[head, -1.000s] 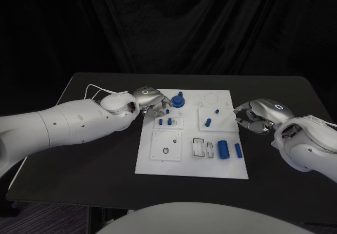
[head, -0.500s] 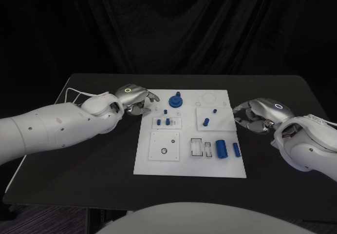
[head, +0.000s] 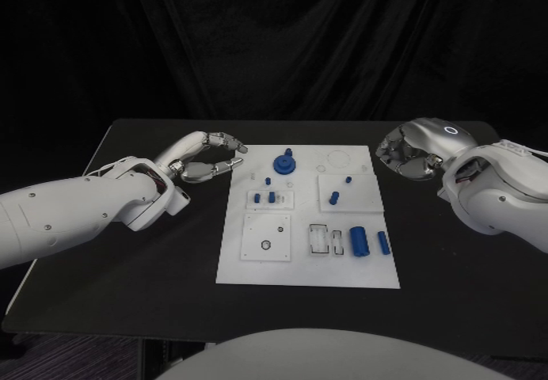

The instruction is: Assemble the parts on the task board

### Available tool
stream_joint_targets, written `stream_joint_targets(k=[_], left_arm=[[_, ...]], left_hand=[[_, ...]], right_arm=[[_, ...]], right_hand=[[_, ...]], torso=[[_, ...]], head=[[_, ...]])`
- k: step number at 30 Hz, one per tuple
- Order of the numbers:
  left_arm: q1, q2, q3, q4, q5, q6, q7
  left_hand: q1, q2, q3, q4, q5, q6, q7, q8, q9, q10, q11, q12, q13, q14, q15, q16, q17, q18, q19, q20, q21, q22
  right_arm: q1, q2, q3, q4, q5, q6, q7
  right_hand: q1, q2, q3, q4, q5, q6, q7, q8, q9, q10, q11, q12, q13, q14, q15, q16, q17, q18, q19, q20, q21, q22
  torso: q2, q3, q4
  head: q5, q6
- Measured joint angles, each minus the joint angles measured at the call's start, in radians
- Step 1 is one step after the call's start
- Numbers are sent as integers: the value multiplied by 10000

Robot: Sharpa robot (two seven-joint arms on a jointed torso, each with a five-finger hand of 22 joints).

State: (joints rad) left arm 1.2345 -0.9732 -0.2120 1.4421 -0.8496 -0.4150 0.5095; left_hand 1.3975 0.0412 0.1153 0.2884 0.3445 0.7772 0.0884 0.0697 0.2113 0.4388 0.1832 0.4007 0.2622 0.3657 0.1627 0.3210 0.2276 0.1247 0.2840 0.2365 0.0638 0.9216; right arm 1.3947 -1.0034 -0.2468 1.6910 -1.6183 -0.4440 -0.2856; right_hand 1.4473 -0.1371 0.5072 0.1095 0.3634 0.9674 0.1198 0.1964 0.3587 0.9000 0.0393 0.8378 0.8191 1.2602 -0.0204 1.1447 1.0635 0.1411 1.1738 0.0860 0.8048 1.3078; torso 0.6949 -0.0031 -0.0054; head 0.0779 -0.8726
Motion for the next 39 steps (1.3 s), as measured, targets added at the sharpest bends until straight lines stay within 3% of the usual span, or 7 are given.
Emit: stream_joint_targets(k=[3, 6, 9, 13, 22, 27, 39], left_arm=[[0, -66, 2, 284, 1695, 652, 599], [1, -152, 4, 612, 3341, 1343, 1011], [1, -256, 3, 919, 4768, 1965, 1228], [-4, -422, 1, 1331, 6429, 2788, 1401], [-25, -717, -1, 1889, 8261, 3801, 1584], [-42, -826, -3, 2099, 8613, 4020, 1623], [-50, -871, -4, 2374, 8897, 4286, 1656]], left_hand=[[-254, 410, -583, 28, 402, -287, 315, 0, -188, -585, -216, -416, -798, -1237, -95, -1264, -1072, 227, -693, 34, -125, -2083], [-513, 816, -1330, 41, 506, -1225, 70, -26, -560, -1395, -188, -969, -1574, -1832, -43, -1872, -1674, 227, -1122, 106, -151, -3605], [-867, 1302, -2050, 51, 458, -2413, -84, -105, -921, -1944, -13, -1235, -2026, -2199, 101, -2154, -1942, 227, -1506, 63, -221, -4805], [-1261, 1695, -2739, 55, 273, -2891, -25, -108, -1079, -2357, -245, -1340, -2170, -2722, -7, -2503, -2051, 225, -1891, -101, -271, -5829], [-1246, 1931, -3007, 18, 363, -3039, -153, -108, -1133, -2509, -272, -1340, -2178, -2830, -53, -2573, -2065, 224, -1977, -116, -271, -6108], [-1134, 2043, -3081, -2, 457, -3075, -189, -108, -1143, -2544, -236, -1304, -2177, -2795, 20, -2573, -2064, 223, -1920, -59, -271, -6035], [-856, 2156, -3206, 14, 683, -2983, -97, -108, -1142, -2544, -236, -1073, -2176, -2455, 359, -2284, -2000, 222, -1538, 394, -195, -5656]], right_arm=[[53, 306, -5, -452, 0, 319, 280], [60, 567, -9, -874, 0, 604, 533], [46, 756, -9, -1223, 0, 791, 717], [-62, 969, -8, -1653, 0, 913, 912], [-343, 1091, -11, -1914, 1, 966, 1175], [-440, 1061, -10, -1869, 2, 968, 1262], [-532, 870, -9, -1526, 2, 964, 1368]], right_hand=[[-173, -168, 553, -118, -796, 36, 7, 284, 382, -160, 21, -1038, -1035, 0, 0, -180, -167, -1, 0, 0, -148, -1], [-398, -50, 660, -174, -1279, -260, 69, 333, 623, -354, 115, -1955, -1716, -37, 111, -230, -236, -2, 56, 55, -306, -1], [-663, -19, 540, -54, -1355, -823, 85, 42, 610, -740, 422, -2729, -2200, -41, 317, -278, -295, -2, 34, 228, -491, -1], [-781, -117, 394, 92, -1562, -1483, 73, -507, 302, -1404, 788, -4014, -3152, -90, 554, -368, -402, -3, 56, 448, -810, -2], [-747, -199, 32, 36, -1752, -1781, 21, -940, -141, -1970, 964, -4641, -3796, -312, 589, -650, -704, -2, -33, 536, -1451, -2], [-555, -186, -37, -33, -1635, -1780, 21, -940, -225, -1985, 980, -4653, -3854, -420, 545, -764, -827, 157, -109, 532, -1662, -3], [-362, -287, -61, -201, -1114, -1756, -3, -1009, -371, -1777, 924, -4378, -3883, -588, 554, -832, -911, 156, -213, 500, -1853, -3]], torso=[[20, -8, 28], [63, -46, 85], [109, -104, 153], [172, -183, 269], [368, -372, 523], [489, -447, 626], [652, -494, 674]], head=[[-27, 0], [-142, 0], [-284, 0], [-512, 0], [-998, 3], [-1166, 136], [-1290, 434]])
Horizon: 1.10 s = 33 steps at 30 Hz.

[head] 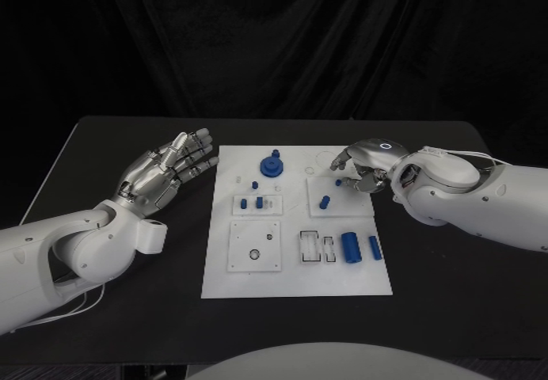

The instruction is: Assemble the parts on the task board

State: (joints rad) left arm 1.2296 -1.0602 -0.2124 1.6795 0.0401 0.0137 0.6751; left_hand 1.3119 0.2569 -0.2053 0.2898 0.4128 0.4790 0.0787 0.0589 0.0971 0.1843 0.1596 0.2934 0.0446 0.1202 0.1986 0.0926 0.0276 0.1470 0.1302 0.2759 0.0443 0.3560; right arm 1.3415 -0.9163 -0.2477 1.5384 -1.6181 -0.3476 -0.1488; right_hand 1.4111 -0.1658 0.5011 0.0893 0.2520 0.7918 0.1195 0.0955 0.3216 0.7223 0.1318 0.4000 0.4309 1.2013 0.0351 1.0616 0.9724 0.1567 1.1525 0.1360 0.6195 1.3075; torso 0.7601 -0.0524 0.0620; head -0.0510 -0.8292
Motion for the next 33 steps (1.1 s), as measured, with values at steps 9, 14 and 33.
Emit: stream_joint_targets(k=[9, 14, 33], left_arm=[[-3, 9, 1, 51, 64, 69, 12], [-4, 4, 2, 75, 81, 84, 16], [-27, 83, 1, 57, 101, 148, 28]], left_hand=[[273, 70, -28, -28, 234, 0, 0, 0, -10, 35, 35, 115, 12, 219, 218, 244, 33, -2, 359, 170, 97, 301], [413, 74, 3, -58, 394, 0, 0, 0, -24, 43, 43, 156, 12, 286, 285, 312, 47, -1, 497, 172, 137, 384], [873, 112, 157, -269, 869, 21, 21, 0, -36, 72, 144, 237, 21, 484, 409, 543, 81, -165, 823, 175, 233, 478]], right_arm=[[-98, -114, 0, 192, 0, 4, 53], [-123, -149, -1, 274, 0, 12, 59], [-267, 26, 14, 64, 0, -27, 73]], right_hand=[[226, -87, 178, -384, 540, 302, 60, 25, -22, 266, -86, 449, 89, -37, -37, 0, 8, 0, -35, -35, 82, -1], [421, -131, 411, -688, 416, 339, 97, 36, -32, 266, -86, 628, 152, -73, -73, 0, 25, 0, -71, -72, 312, -1], [51, 139, 256, -620, -438, 1172, 122, 771, 628, 288, -149, 1666, 547, -35, -35, 189, 162, -2, -249, -37, 493, -2]], torso=[[-12, -4, -6], [-12, -9, -4], [-4, -14, 1]], head=[[14, -41], [19, -46], [0, -97]])
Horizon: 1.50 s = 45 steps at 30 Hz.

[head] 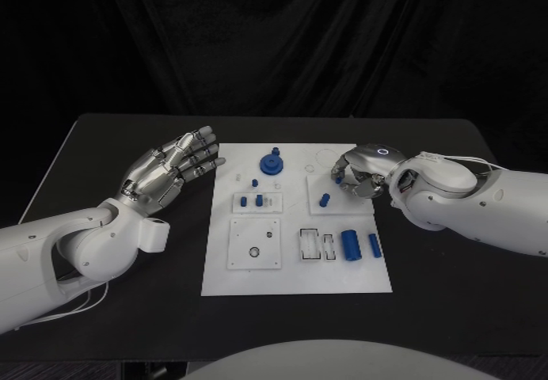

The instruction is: Assemble the parts on the task board

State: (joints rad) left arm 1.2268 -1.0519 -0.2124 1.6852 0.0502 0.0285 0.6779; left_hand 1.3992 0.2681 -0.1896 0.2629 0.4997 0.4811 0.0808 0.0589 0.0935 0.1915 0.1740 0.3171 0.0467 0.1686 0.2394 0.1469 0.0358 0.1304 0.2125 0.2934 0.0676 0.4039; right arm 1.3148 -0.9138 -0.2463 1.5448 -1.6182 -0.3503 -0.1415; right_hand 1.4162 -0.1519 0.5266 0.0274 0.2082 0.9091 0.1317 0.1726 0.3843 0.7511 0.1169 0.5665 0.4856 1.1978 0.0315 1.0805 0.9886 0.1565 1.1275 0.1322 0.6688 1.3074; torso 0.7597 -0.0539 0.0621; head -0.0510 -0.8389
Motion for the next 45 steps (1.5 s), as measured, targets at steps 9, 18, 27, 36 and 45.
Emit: stream_joint_targets(k=[9, 18, 27, 36, 45], left_arm=[[-59, 48, 0, -68, 4, 59, 2], [-193, 93, 1, -128, 8, 104, 4], [-305, 130, 0, -209, 10, 152, 6], [-344, 122, 0, -262, 12, 176, 7], [-358, 122, 1, -299, 14, 184, 7]], left_hand=[[39, -39, 25, -24, 40, 67, 67, 0, 0, 0, 0, 0, 0, 36, 36, 0, -1, 3, 66, -4, 0, -1], [78, 0, 53, -52, 40, 67, 67, 0, 0, 0, 0, -1, -1, 36, 36, 0, -2, 4, 66, -4, 0, -1], [78, 0, 53, -51, 84, 67, 140, 0, 0, 0, 0, -1, -2, 35, 36, 39, -3, 5, 101, 32, 0, -5], [116, 39, 81, -79, 119, 31, 176, 0, 1, 0, 0, -2, -2, 35, 36, 39, -4, 5, 101, 32, 0, -25], [155, -1, 83, -81, 118, 31, 176, 0, 1, -35, 35, -3, -2, 71, 72, 39, -3, -2, 101, 32, -1, -40]], right_arm=[[-63, 103, 20, -171, -1, -175, 9], [-103, 130, 0, -210, -1, -358, 30], [-121, 127, -12, -222, -1, -524, 34], [-127, 39, -19, -113, -1, -628, 11], [-20, -95, -21, 56, 0, -699, -63]], right_hand=[[94, 279, -209, 9, 80, 211, 40, 752, 625, 90, -90, 350, 88, 21, -21, 45, 41, -1, 4, -3, 99, 0], [352, 594, -299, -83, -103, 137, 100, 1570, 1241, 388, -278, 646, 95, 144, -145, 199, 156, 0, 168, -95, 324, 0], [284, 710, -450, 66, -192, 19, 83, 2073, 1240, 494, -312, 694, -8, 206, -151, 237, 180, 1, 234, -91, 404, 0], [162, 693, -580, 138, -202, -57, 84, 2223, 1239, 520, -286, 694, -74, 206, -152, 237, 188, 0, 234, -91, 403, 1], [69, 623, -714, 249, -204, -162, 77, 2267, 1236, 520, -286, 693, -147, 233, -125, 237, 182, 1, 234, -90, 360, 7]], torso=[[-12, 0, 1], [-27, -6, 13], [-19, -10, 12], [-8, -15, 10], [-10, -15, 10]], head=[[24, -56], [2, -89], [28, -107], [75, -123], [119, -155]])
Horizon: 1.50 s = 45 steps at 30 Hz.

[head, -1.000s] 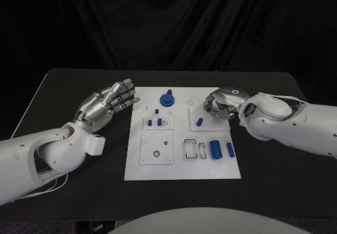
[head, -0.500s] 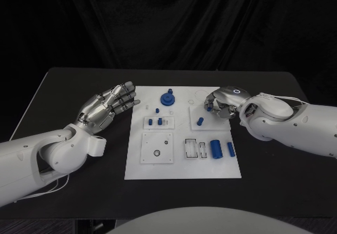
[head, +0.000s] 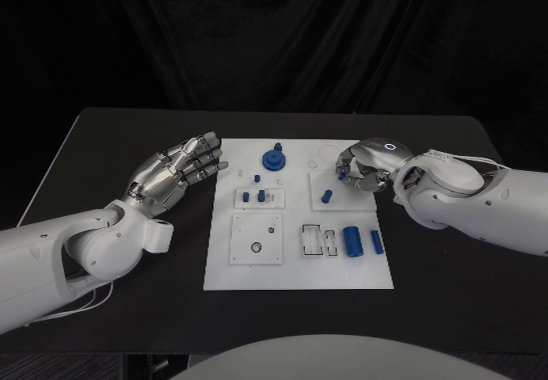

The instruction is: Assemble the parts on the task board

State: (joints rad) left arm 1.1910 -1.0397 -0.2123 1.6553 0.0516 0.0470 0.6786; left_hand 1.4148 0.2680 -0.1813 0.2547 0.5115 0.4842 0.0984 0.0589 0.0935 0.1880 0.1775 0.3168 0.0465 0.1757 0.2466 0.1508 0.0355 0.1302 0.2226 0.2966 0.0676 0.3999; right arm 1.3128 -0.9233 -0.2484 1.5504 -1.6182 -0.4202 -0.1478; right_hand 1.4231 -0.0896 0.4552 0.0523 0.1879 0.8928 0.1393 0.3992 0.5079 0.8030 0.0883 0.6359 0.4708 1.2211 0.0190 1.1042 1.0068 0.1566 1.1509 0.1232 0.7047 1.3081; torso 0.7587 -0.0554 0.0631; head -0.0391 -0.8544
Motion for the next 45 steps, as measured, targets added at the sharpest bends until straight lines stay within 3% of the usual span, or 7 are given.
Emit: stream_joint_targets(k=[2, 4, 11, 22, 32, 38, 45], left_arm=[[-1, 4, 2, -16, 0, 1, 0], [-1, 14, 2, -31, 1, 2, 0], [-7, 52, 1, -85, 2, 10, -10], [-12, 73, -1, -158, 2, 18, -28], [-22, 94, 0, -194, 5, 27, -44], [-30, 96, 2, -200, 5, 35, -56], [-39, 109, -1, -192, 6, 39, -75]], left_hand=[[0, 0, 26, -26, 0, 0, 0, 0, 0, 0, 0, 0, 0, 0, 0, 0, 6, -155, 0, 0, 0, -8], [0, 0, 26, -26, 0, 0, 0, 0, -8, 0, 0, -40, 0, 0, 0, 0, 8, -155, 0, 0, 0, -22], [0, 0, 26, -26, -1, 0, 0, 0, -12, 0, 0, -43, -1, 0, 0, 0, 6, -154, 0, 0, 0, -22], [0, 0, 26, -25, -1, -75, -2, 0, -25, -36, 36, -44, -1, -1, -1, 0, 5, -151, -1, 0, 0, -34], [0, 0, 26, -25, -1, -75, -1, 0, -24, -36, 36, -83, -1, -1, 0, 0, 4, -151, 36, -37, 0, -34], [0, 0, 26, -25, -1, -75, -1, 0, -24, -36, 35, -83, -1, -1, -1, 0, 4, -151, 36, -37, -1, -42], [0, 0, 25, -24, -2, -74, -1, 0, -24, -36, 35, -83, -1, -1, -1, 0, 2, -150, 35, -37, -1, -49]], right_arm=[[57, -17, 0, 26, 1, 0, -20], [129, -30, 7, 68, 1, -7, -43], [301, -135, 14, 238, 1, -8, -133], [537, -362, 9, 660, 1, -6, -243], [631, -511, 11, 1852, 1, 62, -325], [633, -253, 9, 2344, -8, 251, -366], [634, 438, 9, 2424, -83, 656, -434]], right_hand=[[-78, -26, -1, 0, 0, -16, -15, 2, 5, 0, 0, 0, -6, 0, 0, 0, -5, -1, 0, 0, -18, 0], [-78, -25, -33, 30, 6, -19, -13, 4, 522, 0, 0, 0, -19, 0, 0, 0, -19, 0, 0, 0, -51, -1], [-130, -77, -143, 139, 210, -87, -15, 64, 710, -1, 0, 0, -75, 0, 0, 11, -18, -1, 0, 0, -90, -2], [-128, -79, -194, 165, 353, -69, -73, 197, 711, 58, -60, 0, -122, 37, -38, 84, 67, -1, 72, 1, -90, -3], [-125, -82, -222, 191, 405, -100, -102, 199, 721, 261, -62, -88, -224, 37, -38, 82, 78, -2, 107, -35, -90, -4], [-120, -83, -233, 180, 790, 34, -126, 188, 653, 573, -107, -352, -489, 73, -73, 130, 105, -2, 163, -49, -135, -4], [-24, -39, -234, 179, 981, 44, -135, 109, 557, 673, -79, -615, -721, 73, -73, 129, 105, -3, 162, -50, -234, -5]], torso=[[-4, 0, -5], [-4, -1, -10], [-3, -9, 3], [9, -8, 3], [9, -1, 7], [4, 6, 5], [-9, 8, -11]], head=[[3, -9], [10, -18], [-6, -56], [125, -116], [177, -182], [277, -185], [406, -185]])
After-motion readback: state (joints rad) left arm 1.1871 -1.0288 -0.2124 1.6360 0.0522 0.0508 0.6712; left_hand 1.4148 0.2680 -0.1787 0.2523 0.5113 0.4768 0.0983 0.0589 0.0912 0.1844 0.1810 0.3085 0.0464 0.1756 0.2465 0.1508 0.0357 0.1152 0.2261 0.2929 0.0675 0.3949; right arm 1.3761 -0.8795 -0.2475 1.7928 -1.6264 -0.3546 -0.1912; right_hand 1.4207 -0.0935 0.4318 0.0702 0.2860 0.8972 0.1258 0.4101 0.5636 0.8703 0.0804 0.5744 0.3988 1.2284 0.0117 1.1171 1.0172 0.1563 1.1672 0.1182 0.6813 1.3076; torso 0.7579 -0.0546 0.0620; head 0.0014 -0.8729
